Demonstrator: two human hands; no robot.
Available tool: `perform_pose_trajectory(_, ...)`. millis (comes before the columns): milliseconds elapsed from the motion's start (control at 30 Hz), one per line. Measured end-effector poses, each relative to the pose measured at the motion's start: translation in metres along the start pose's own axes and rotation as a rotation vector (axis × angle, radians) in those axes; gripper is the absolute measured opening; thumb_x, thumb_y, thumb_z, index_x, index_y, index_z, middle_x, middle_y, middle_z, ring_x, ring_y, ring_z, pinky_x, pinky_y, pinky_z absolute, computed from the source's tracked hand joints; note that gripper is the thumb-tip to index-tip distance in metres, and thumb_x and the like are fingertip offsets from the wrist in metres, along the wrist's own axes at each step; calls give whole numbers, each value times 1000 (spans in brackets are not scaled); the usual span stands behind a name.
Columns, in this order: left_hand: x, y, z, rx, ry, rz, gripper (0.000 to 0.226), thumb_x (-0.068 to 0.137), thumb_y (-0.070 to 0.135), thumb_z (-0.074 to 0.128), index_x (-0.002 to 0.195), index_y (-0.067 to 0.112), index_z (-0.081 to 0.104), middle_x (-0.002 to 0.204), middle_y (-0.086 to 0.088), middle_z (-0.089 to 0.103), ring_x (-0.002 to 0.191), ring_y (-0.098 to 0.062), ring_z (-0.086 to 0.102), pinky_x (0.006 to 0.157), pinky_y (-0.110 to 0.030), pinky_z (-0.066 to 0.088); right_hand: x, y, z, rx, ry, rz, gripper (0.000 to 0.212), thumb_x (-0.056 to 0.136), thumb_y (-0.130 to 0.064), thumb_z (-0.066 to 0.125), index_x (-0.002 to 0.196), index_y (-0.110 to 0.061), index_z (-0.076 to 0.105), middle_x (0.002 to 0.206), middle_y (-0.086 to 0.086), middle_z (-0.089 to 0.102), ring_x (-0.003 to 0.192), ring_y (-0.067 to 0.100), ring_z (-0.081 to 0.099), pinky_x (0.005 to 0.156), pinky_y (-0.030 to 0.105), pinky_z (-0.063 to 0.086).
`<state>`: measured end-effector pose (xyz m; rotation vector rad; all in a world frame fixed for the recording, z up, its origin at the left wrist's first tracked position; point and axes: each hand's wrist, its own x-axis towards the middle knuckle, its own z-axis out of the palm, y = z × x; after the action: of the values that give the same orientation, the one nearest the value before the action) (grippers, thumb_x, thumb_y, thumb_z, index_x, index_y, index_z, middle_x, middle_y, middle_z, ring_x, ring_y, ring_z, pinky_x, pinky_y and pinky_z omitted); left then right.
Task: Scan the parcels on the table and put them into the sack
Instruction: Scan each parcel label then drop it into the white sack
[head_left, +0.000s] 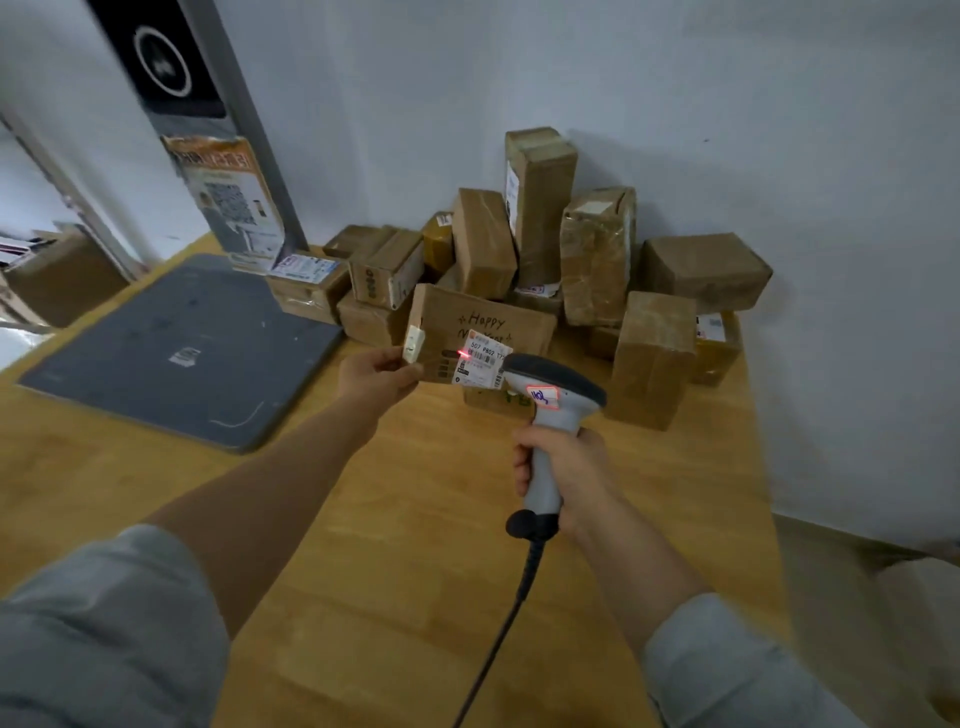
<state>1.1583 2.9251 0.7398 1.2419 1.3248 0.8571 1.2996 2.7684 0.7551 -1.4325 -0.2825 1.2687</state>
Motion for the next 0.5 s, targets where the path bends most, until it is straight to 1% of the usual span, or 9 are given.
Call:
perform_pose_trajectory(133, -14, 2, -39, -19, 75, 50, 33, 87, -2, 65, 120, -2, 61, 87, -2, 64, 91, -20, 63, 81, -26, 53, -21, 1, 24, -42, -40, -41, 16, 82, 1, 65, 69, -5, 57, 55, 10, 56, 41, 17, 48, 44, 24, 41)
perform_pose_trajectory(300, -22, -2, -74, -66, 132, 70, 36, 86, -1, 66, 121, -4, 61, 88, -5, 65, 94, -23, 63, 81, -26, 54, -41, 6, 46, -87, -84, -56, 19, 82, 0, 65, 66, -6, 57, 54, 10, 55, 43, 18, 47, 46, 26, 40)
perform_pose_trajectory(500, -32, -5, -98, -97, 168, 61, 33, 87, 0, 66, 120, -2, 62, 88, -3, 64, 87, -17, 64, 79, -24, 52, -53, 10, 64, -139, -121, -90, 19, 83, 1, 63, 67, -5, 57, 51, 8, 53, 40, 16, 46, 43, 24, 39)
